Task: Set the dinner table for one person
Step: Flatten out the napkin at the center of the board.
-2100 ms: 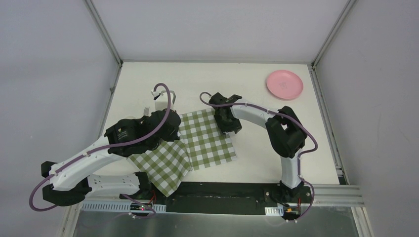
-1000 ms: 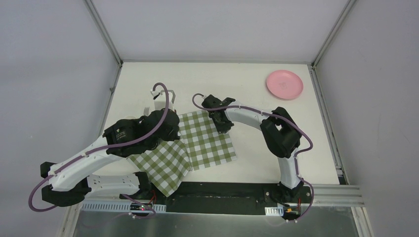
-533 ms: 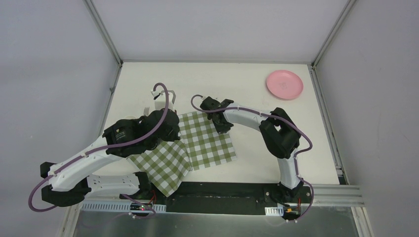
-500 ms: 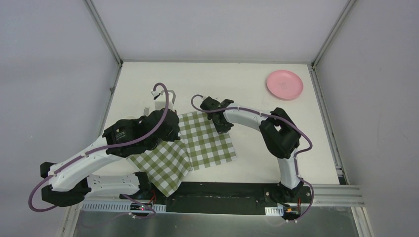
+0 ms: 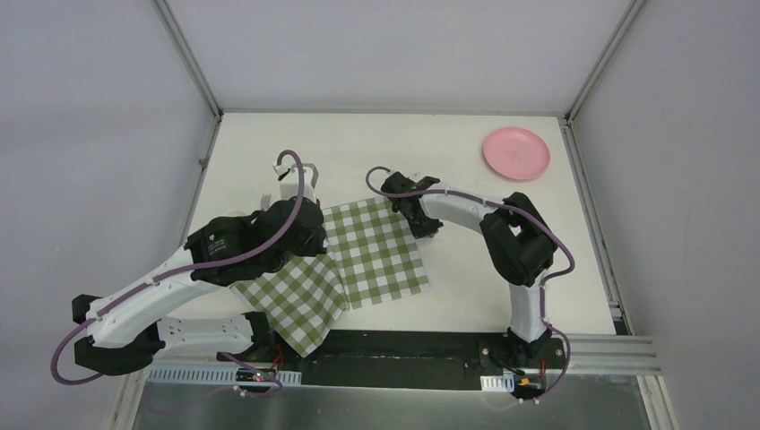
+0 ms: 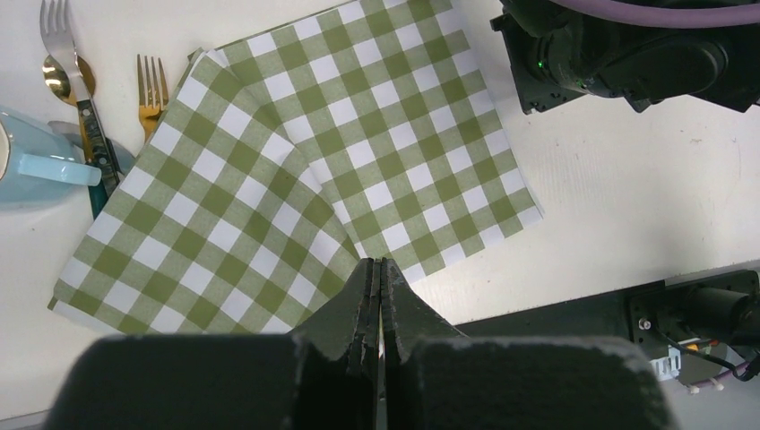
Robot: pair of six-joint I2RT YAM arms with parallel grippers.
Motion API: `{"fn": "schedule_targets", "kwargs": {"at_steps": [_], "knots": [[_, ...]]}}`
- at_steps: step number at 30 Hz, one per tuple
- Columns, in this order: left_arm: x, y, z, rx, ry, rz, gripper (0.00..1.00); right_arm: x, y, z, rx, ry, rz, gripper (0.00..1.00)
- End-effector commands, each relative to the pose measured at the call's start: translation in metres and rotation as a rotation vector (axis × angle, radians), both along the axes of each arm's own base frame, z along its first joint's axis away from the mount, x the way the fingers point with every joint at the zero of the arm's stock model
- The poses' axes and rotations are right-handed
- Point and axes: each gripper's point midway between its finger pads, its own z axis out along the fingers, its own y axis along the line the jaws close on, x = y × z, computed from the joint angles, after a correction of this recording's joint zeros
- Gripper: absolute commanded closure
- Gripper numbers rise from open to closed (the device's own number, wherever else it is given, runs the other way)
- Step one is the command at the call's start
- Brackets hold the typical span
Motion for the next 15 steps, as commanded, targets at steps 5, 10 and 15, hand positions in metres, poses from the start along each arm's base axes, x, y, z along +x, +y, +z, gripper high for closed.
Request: {"fn": "schedule_targets", "kwargs": {"at_steps": [5, 10, 15], "knots": [[0.003, -0.003, 0.008, -0.019, -0.021, -0.006, 1.00, 0.014, 0.027, 0.067, 0.076, -0.096, 0.070, 1.00], [0.004, -0.005, 0.008, -0.017, -0.021, -0.007, 1.00, 0.018, 0.061, 0.095, 0.106, -0.131, 0.155, 1.00], [0.005, -0.007, 0.011, -0.018, -0.024, -0.012, 1.00, -0.001, 0.110, 0.078, 0.270, -0.023, 0.248, 1.00]]}}
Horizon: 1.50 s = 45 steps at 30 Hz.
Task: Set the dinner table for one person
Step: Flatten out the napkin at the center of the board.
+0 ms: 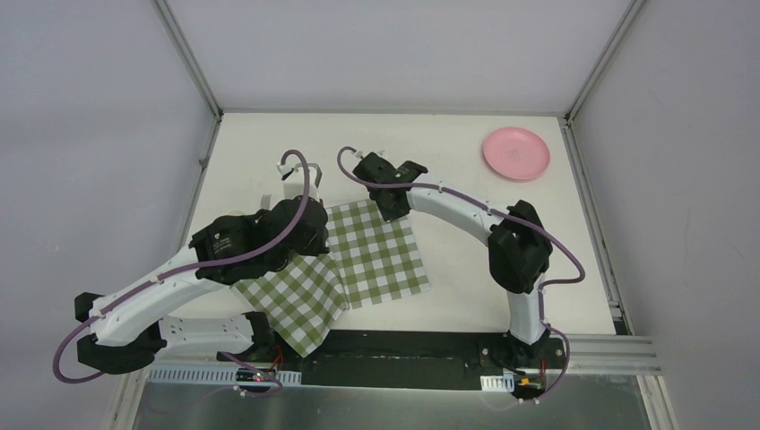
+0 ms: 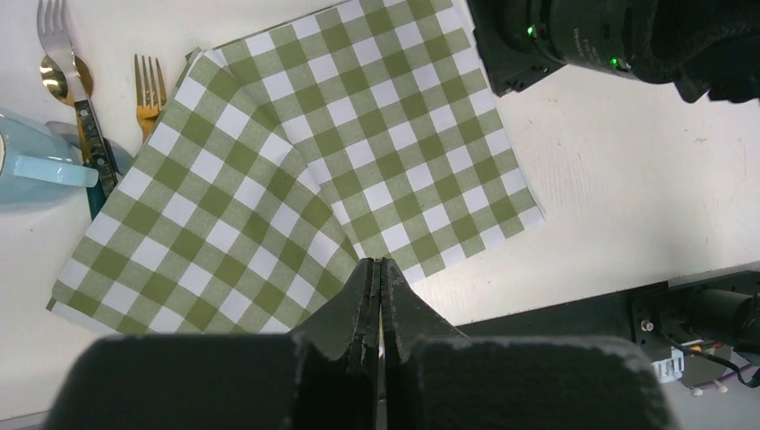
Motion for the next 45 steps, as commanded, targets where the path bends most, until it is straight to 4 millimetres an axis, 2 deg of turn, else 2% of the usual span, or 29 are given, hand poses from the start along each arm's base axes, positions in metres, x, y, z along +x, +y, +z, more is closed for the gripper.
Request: {"fn": "schedule_targets", "kwargs": {"at_steps": [1, 2, 3, 5, 6, 8, 10, 16, 18, 23, 32, 45], "knots": [[0.003, -0.004, 0.014, -0.025, -0.028, -0.016, 0.98, -0.024, 0.045, -0.010, 0.165, 0.127, 0.122, 1.00], [0.003, -0.005, 0.015, -0.026, -0.029, -0.019, 0.86, -0.031, 0.056, -0.016, 0.216, 0.162, 0.144, 1.00], [0.003, -0.004, 0.016, -0.027, -0.030, -0.020, 0.63, -0.037, 0.064, -0.023, 0.255, 0.191, 0.151, 1.00], [0.003, -0.003, 0.017, -0.026, -0.034, -0.017, 0.10, -0.048, 0.079, -0.033, 0.303, 0.227, 0.180, 1.00], [0.003, -0.003, 0.017, -0.026, -0.034, -0.016, 0.02, -0.050, 0.086, -0.037, 0.323, 0.234, 0.190, 1.00], [0.004, -0.004, 0.018, -0.024, -0.037, -0.014, 0.01, -0.064, 0.102, -0.042, 0.376, 0.274, 0.228, 1.00], [0.005, -0.004, 0.018, -0.019, -0.037, -0.015, 0.01, -0.068, 0.110, -0.047, 0.394, 0.279, 0.244, 1.00], [0.005, -0.003, 0.019, -0.018, -0.041, -0.011, 0.01, -0.077, 0.129, -0.059, 0.475, 0.312, 0.269, 1.00], [0.005, -0.002, 0.019, -0.018, -0.041, -0.011, 0.01, -0.078, 0.129, -0.064, 0.473, 0.316, 0.264, 1.00], [0.003, 0.001, 0.019, -0.027, -0.042, -0.009, 0.01, -0.078, 0.115, -0.080, 0.399, 0.308, 0.233, 1.00], [0.001, 0.002, 0.017, -0.037, -0.036, -0.009, 0.01, -0.073, 0.071, -0.101, 0.220, 0.250, 0.166, 1.00], [-0.001, 0.005, 0.016, -0.051, -0.033, -0.008, 0.01, -0.068, 0.027, -0.116, 0.134, 0.223, 0.085, 1.00]]}}
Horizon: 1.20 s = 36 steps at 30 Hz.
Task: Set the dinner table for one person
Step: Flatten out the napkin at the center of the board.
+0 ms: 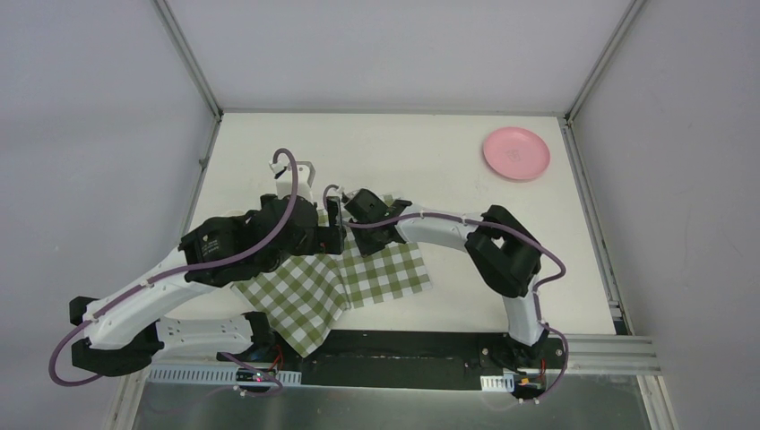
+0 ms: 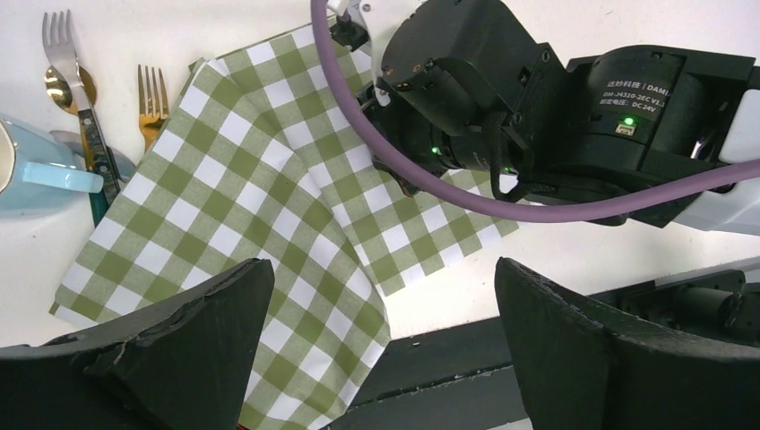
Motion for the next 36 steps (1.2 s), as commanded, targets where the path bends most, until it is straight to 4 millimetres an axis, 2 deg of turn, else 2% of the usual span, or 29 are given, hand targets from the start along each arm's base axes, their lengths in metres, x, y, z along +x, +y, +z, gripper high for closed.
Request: {"fn": "schedule_targets", "kwargs": {"at_steps": [1, 7, 14, 30, 36], "knots": [[0.000, 0.001, 0.006, -0.033, -0.010, 0.005, 0.01, 0.011, -0.074, -0.031, -0.234, -0.014, -0.103, 1.00], [0.001, 0.000, 0.006, -0.034, -0.010, 0.005, 0.01, 0.018, -0.100, -0.032, -0.239, -0.007, -0.166, 1.00], [0.001, -0.002, 0.005, -0.028, -0.005, 0.001, 0.01, 0.024, -0.123, -0.023, -0.244, -0.016, -0.233, 1.00], [0.001, -0.003, 0.005, -0.036, -0.005, -0.001, 0.01, 0.042, -0.179, 0.020, -0.192, -0.039, -0.402, 1.00], [0.001, -0.003, 0.006, -0.038, -0.008, 0.000, 0.01, 0.049, -0.197, 0.028, -0.173, -0.037, -0.446, 1.00]]}}
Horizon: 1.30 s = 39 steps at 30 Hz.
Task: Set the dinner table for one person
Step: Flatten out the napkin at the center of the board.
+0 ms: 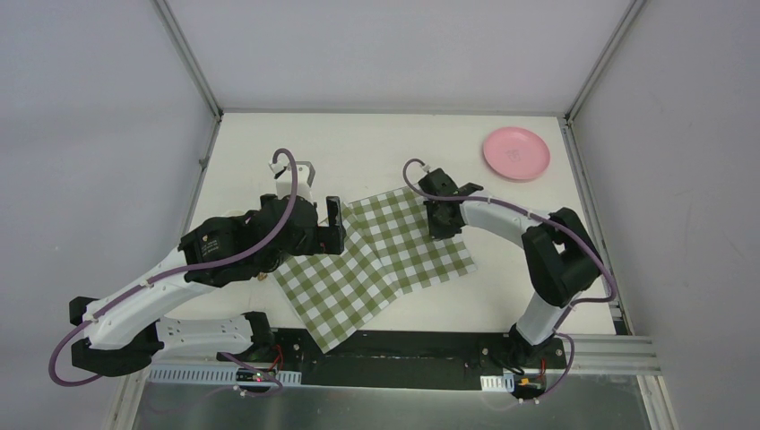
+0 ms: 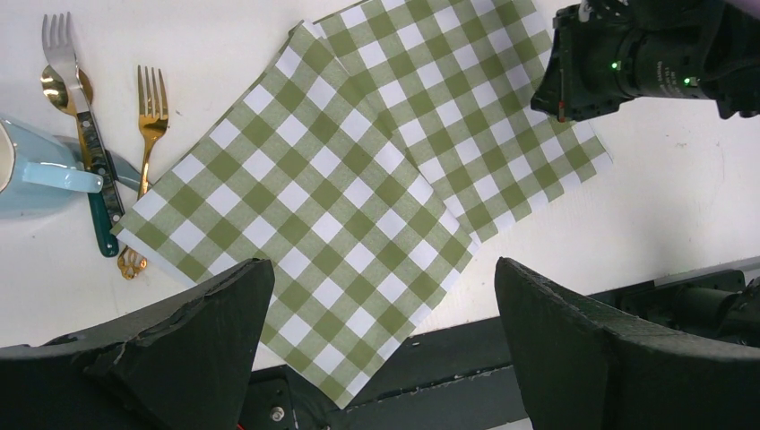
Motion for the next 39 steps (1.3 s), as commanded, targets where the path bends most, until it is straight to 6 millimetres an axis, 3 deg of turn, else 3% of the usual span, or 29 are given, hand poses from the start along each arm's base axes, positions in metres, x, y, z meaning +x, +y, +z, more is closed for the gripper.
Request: {"fn": "schedule_targets", "kwargs": {"at_steps": [1, 7, 14, 18, 22, 29, 32, 34, 39], "knots": [[0.001, -0.003, 0.005, -0.034, -0.006, 0.000, 0.01, 0.006, -0.007, 0.021, 0.035, -0.045, -0.007, 1.00], [0.003, -0.006, 0.005, -0.026, -0.007, -0.001, 0.01, 0.010, 0.028, 0.050, 0.210, -0.060, 0.063, 1.00], [0.005, -0.010, 0.006, -0.019, -0.006, -0.007, 0.01, 0.005, 0.091, 0.070, 0.387, -0.033, 0.223, 1.00], [0.005, -0.011, 0.009, -0.022, -0.009, -0.010, 0.01, 0.000, 0.123, 0.063, 0.458, -0.009, 0.278, 1.00], [0.004, -0.012, 0.011, -0.023, -0.010, -0.017, 0.01, -0.004, 0.143, 0.039, 0.462, 0.026, 0.315, 1.00], [0.004, -0.011, 0.013, -0.026, -0.013, -0.019, 0.01, -0.022, 0.157, 0.005, 0.497, 0.124, 0.303, 1.00], [0.004, -0.011, 0.012, -0.027, -0.013, -0.019, 0.01, -0.030, 0.151, -0.002, 0.454, 0.160, 0.291, 1.00], [0.004, -0.010, 0.012, -0.028, -0.012, -0.018, 0.01, -0.020, 0.136, -0.011, 0.361, 0.117, 0.254, 1.00], [0.003, -0.010, 0.010, -0.032, -0.008, -0.016, 0.01, -0.019, 0.118, -0.019, 0.276, 0.106, 0.230, 1.00]]}}
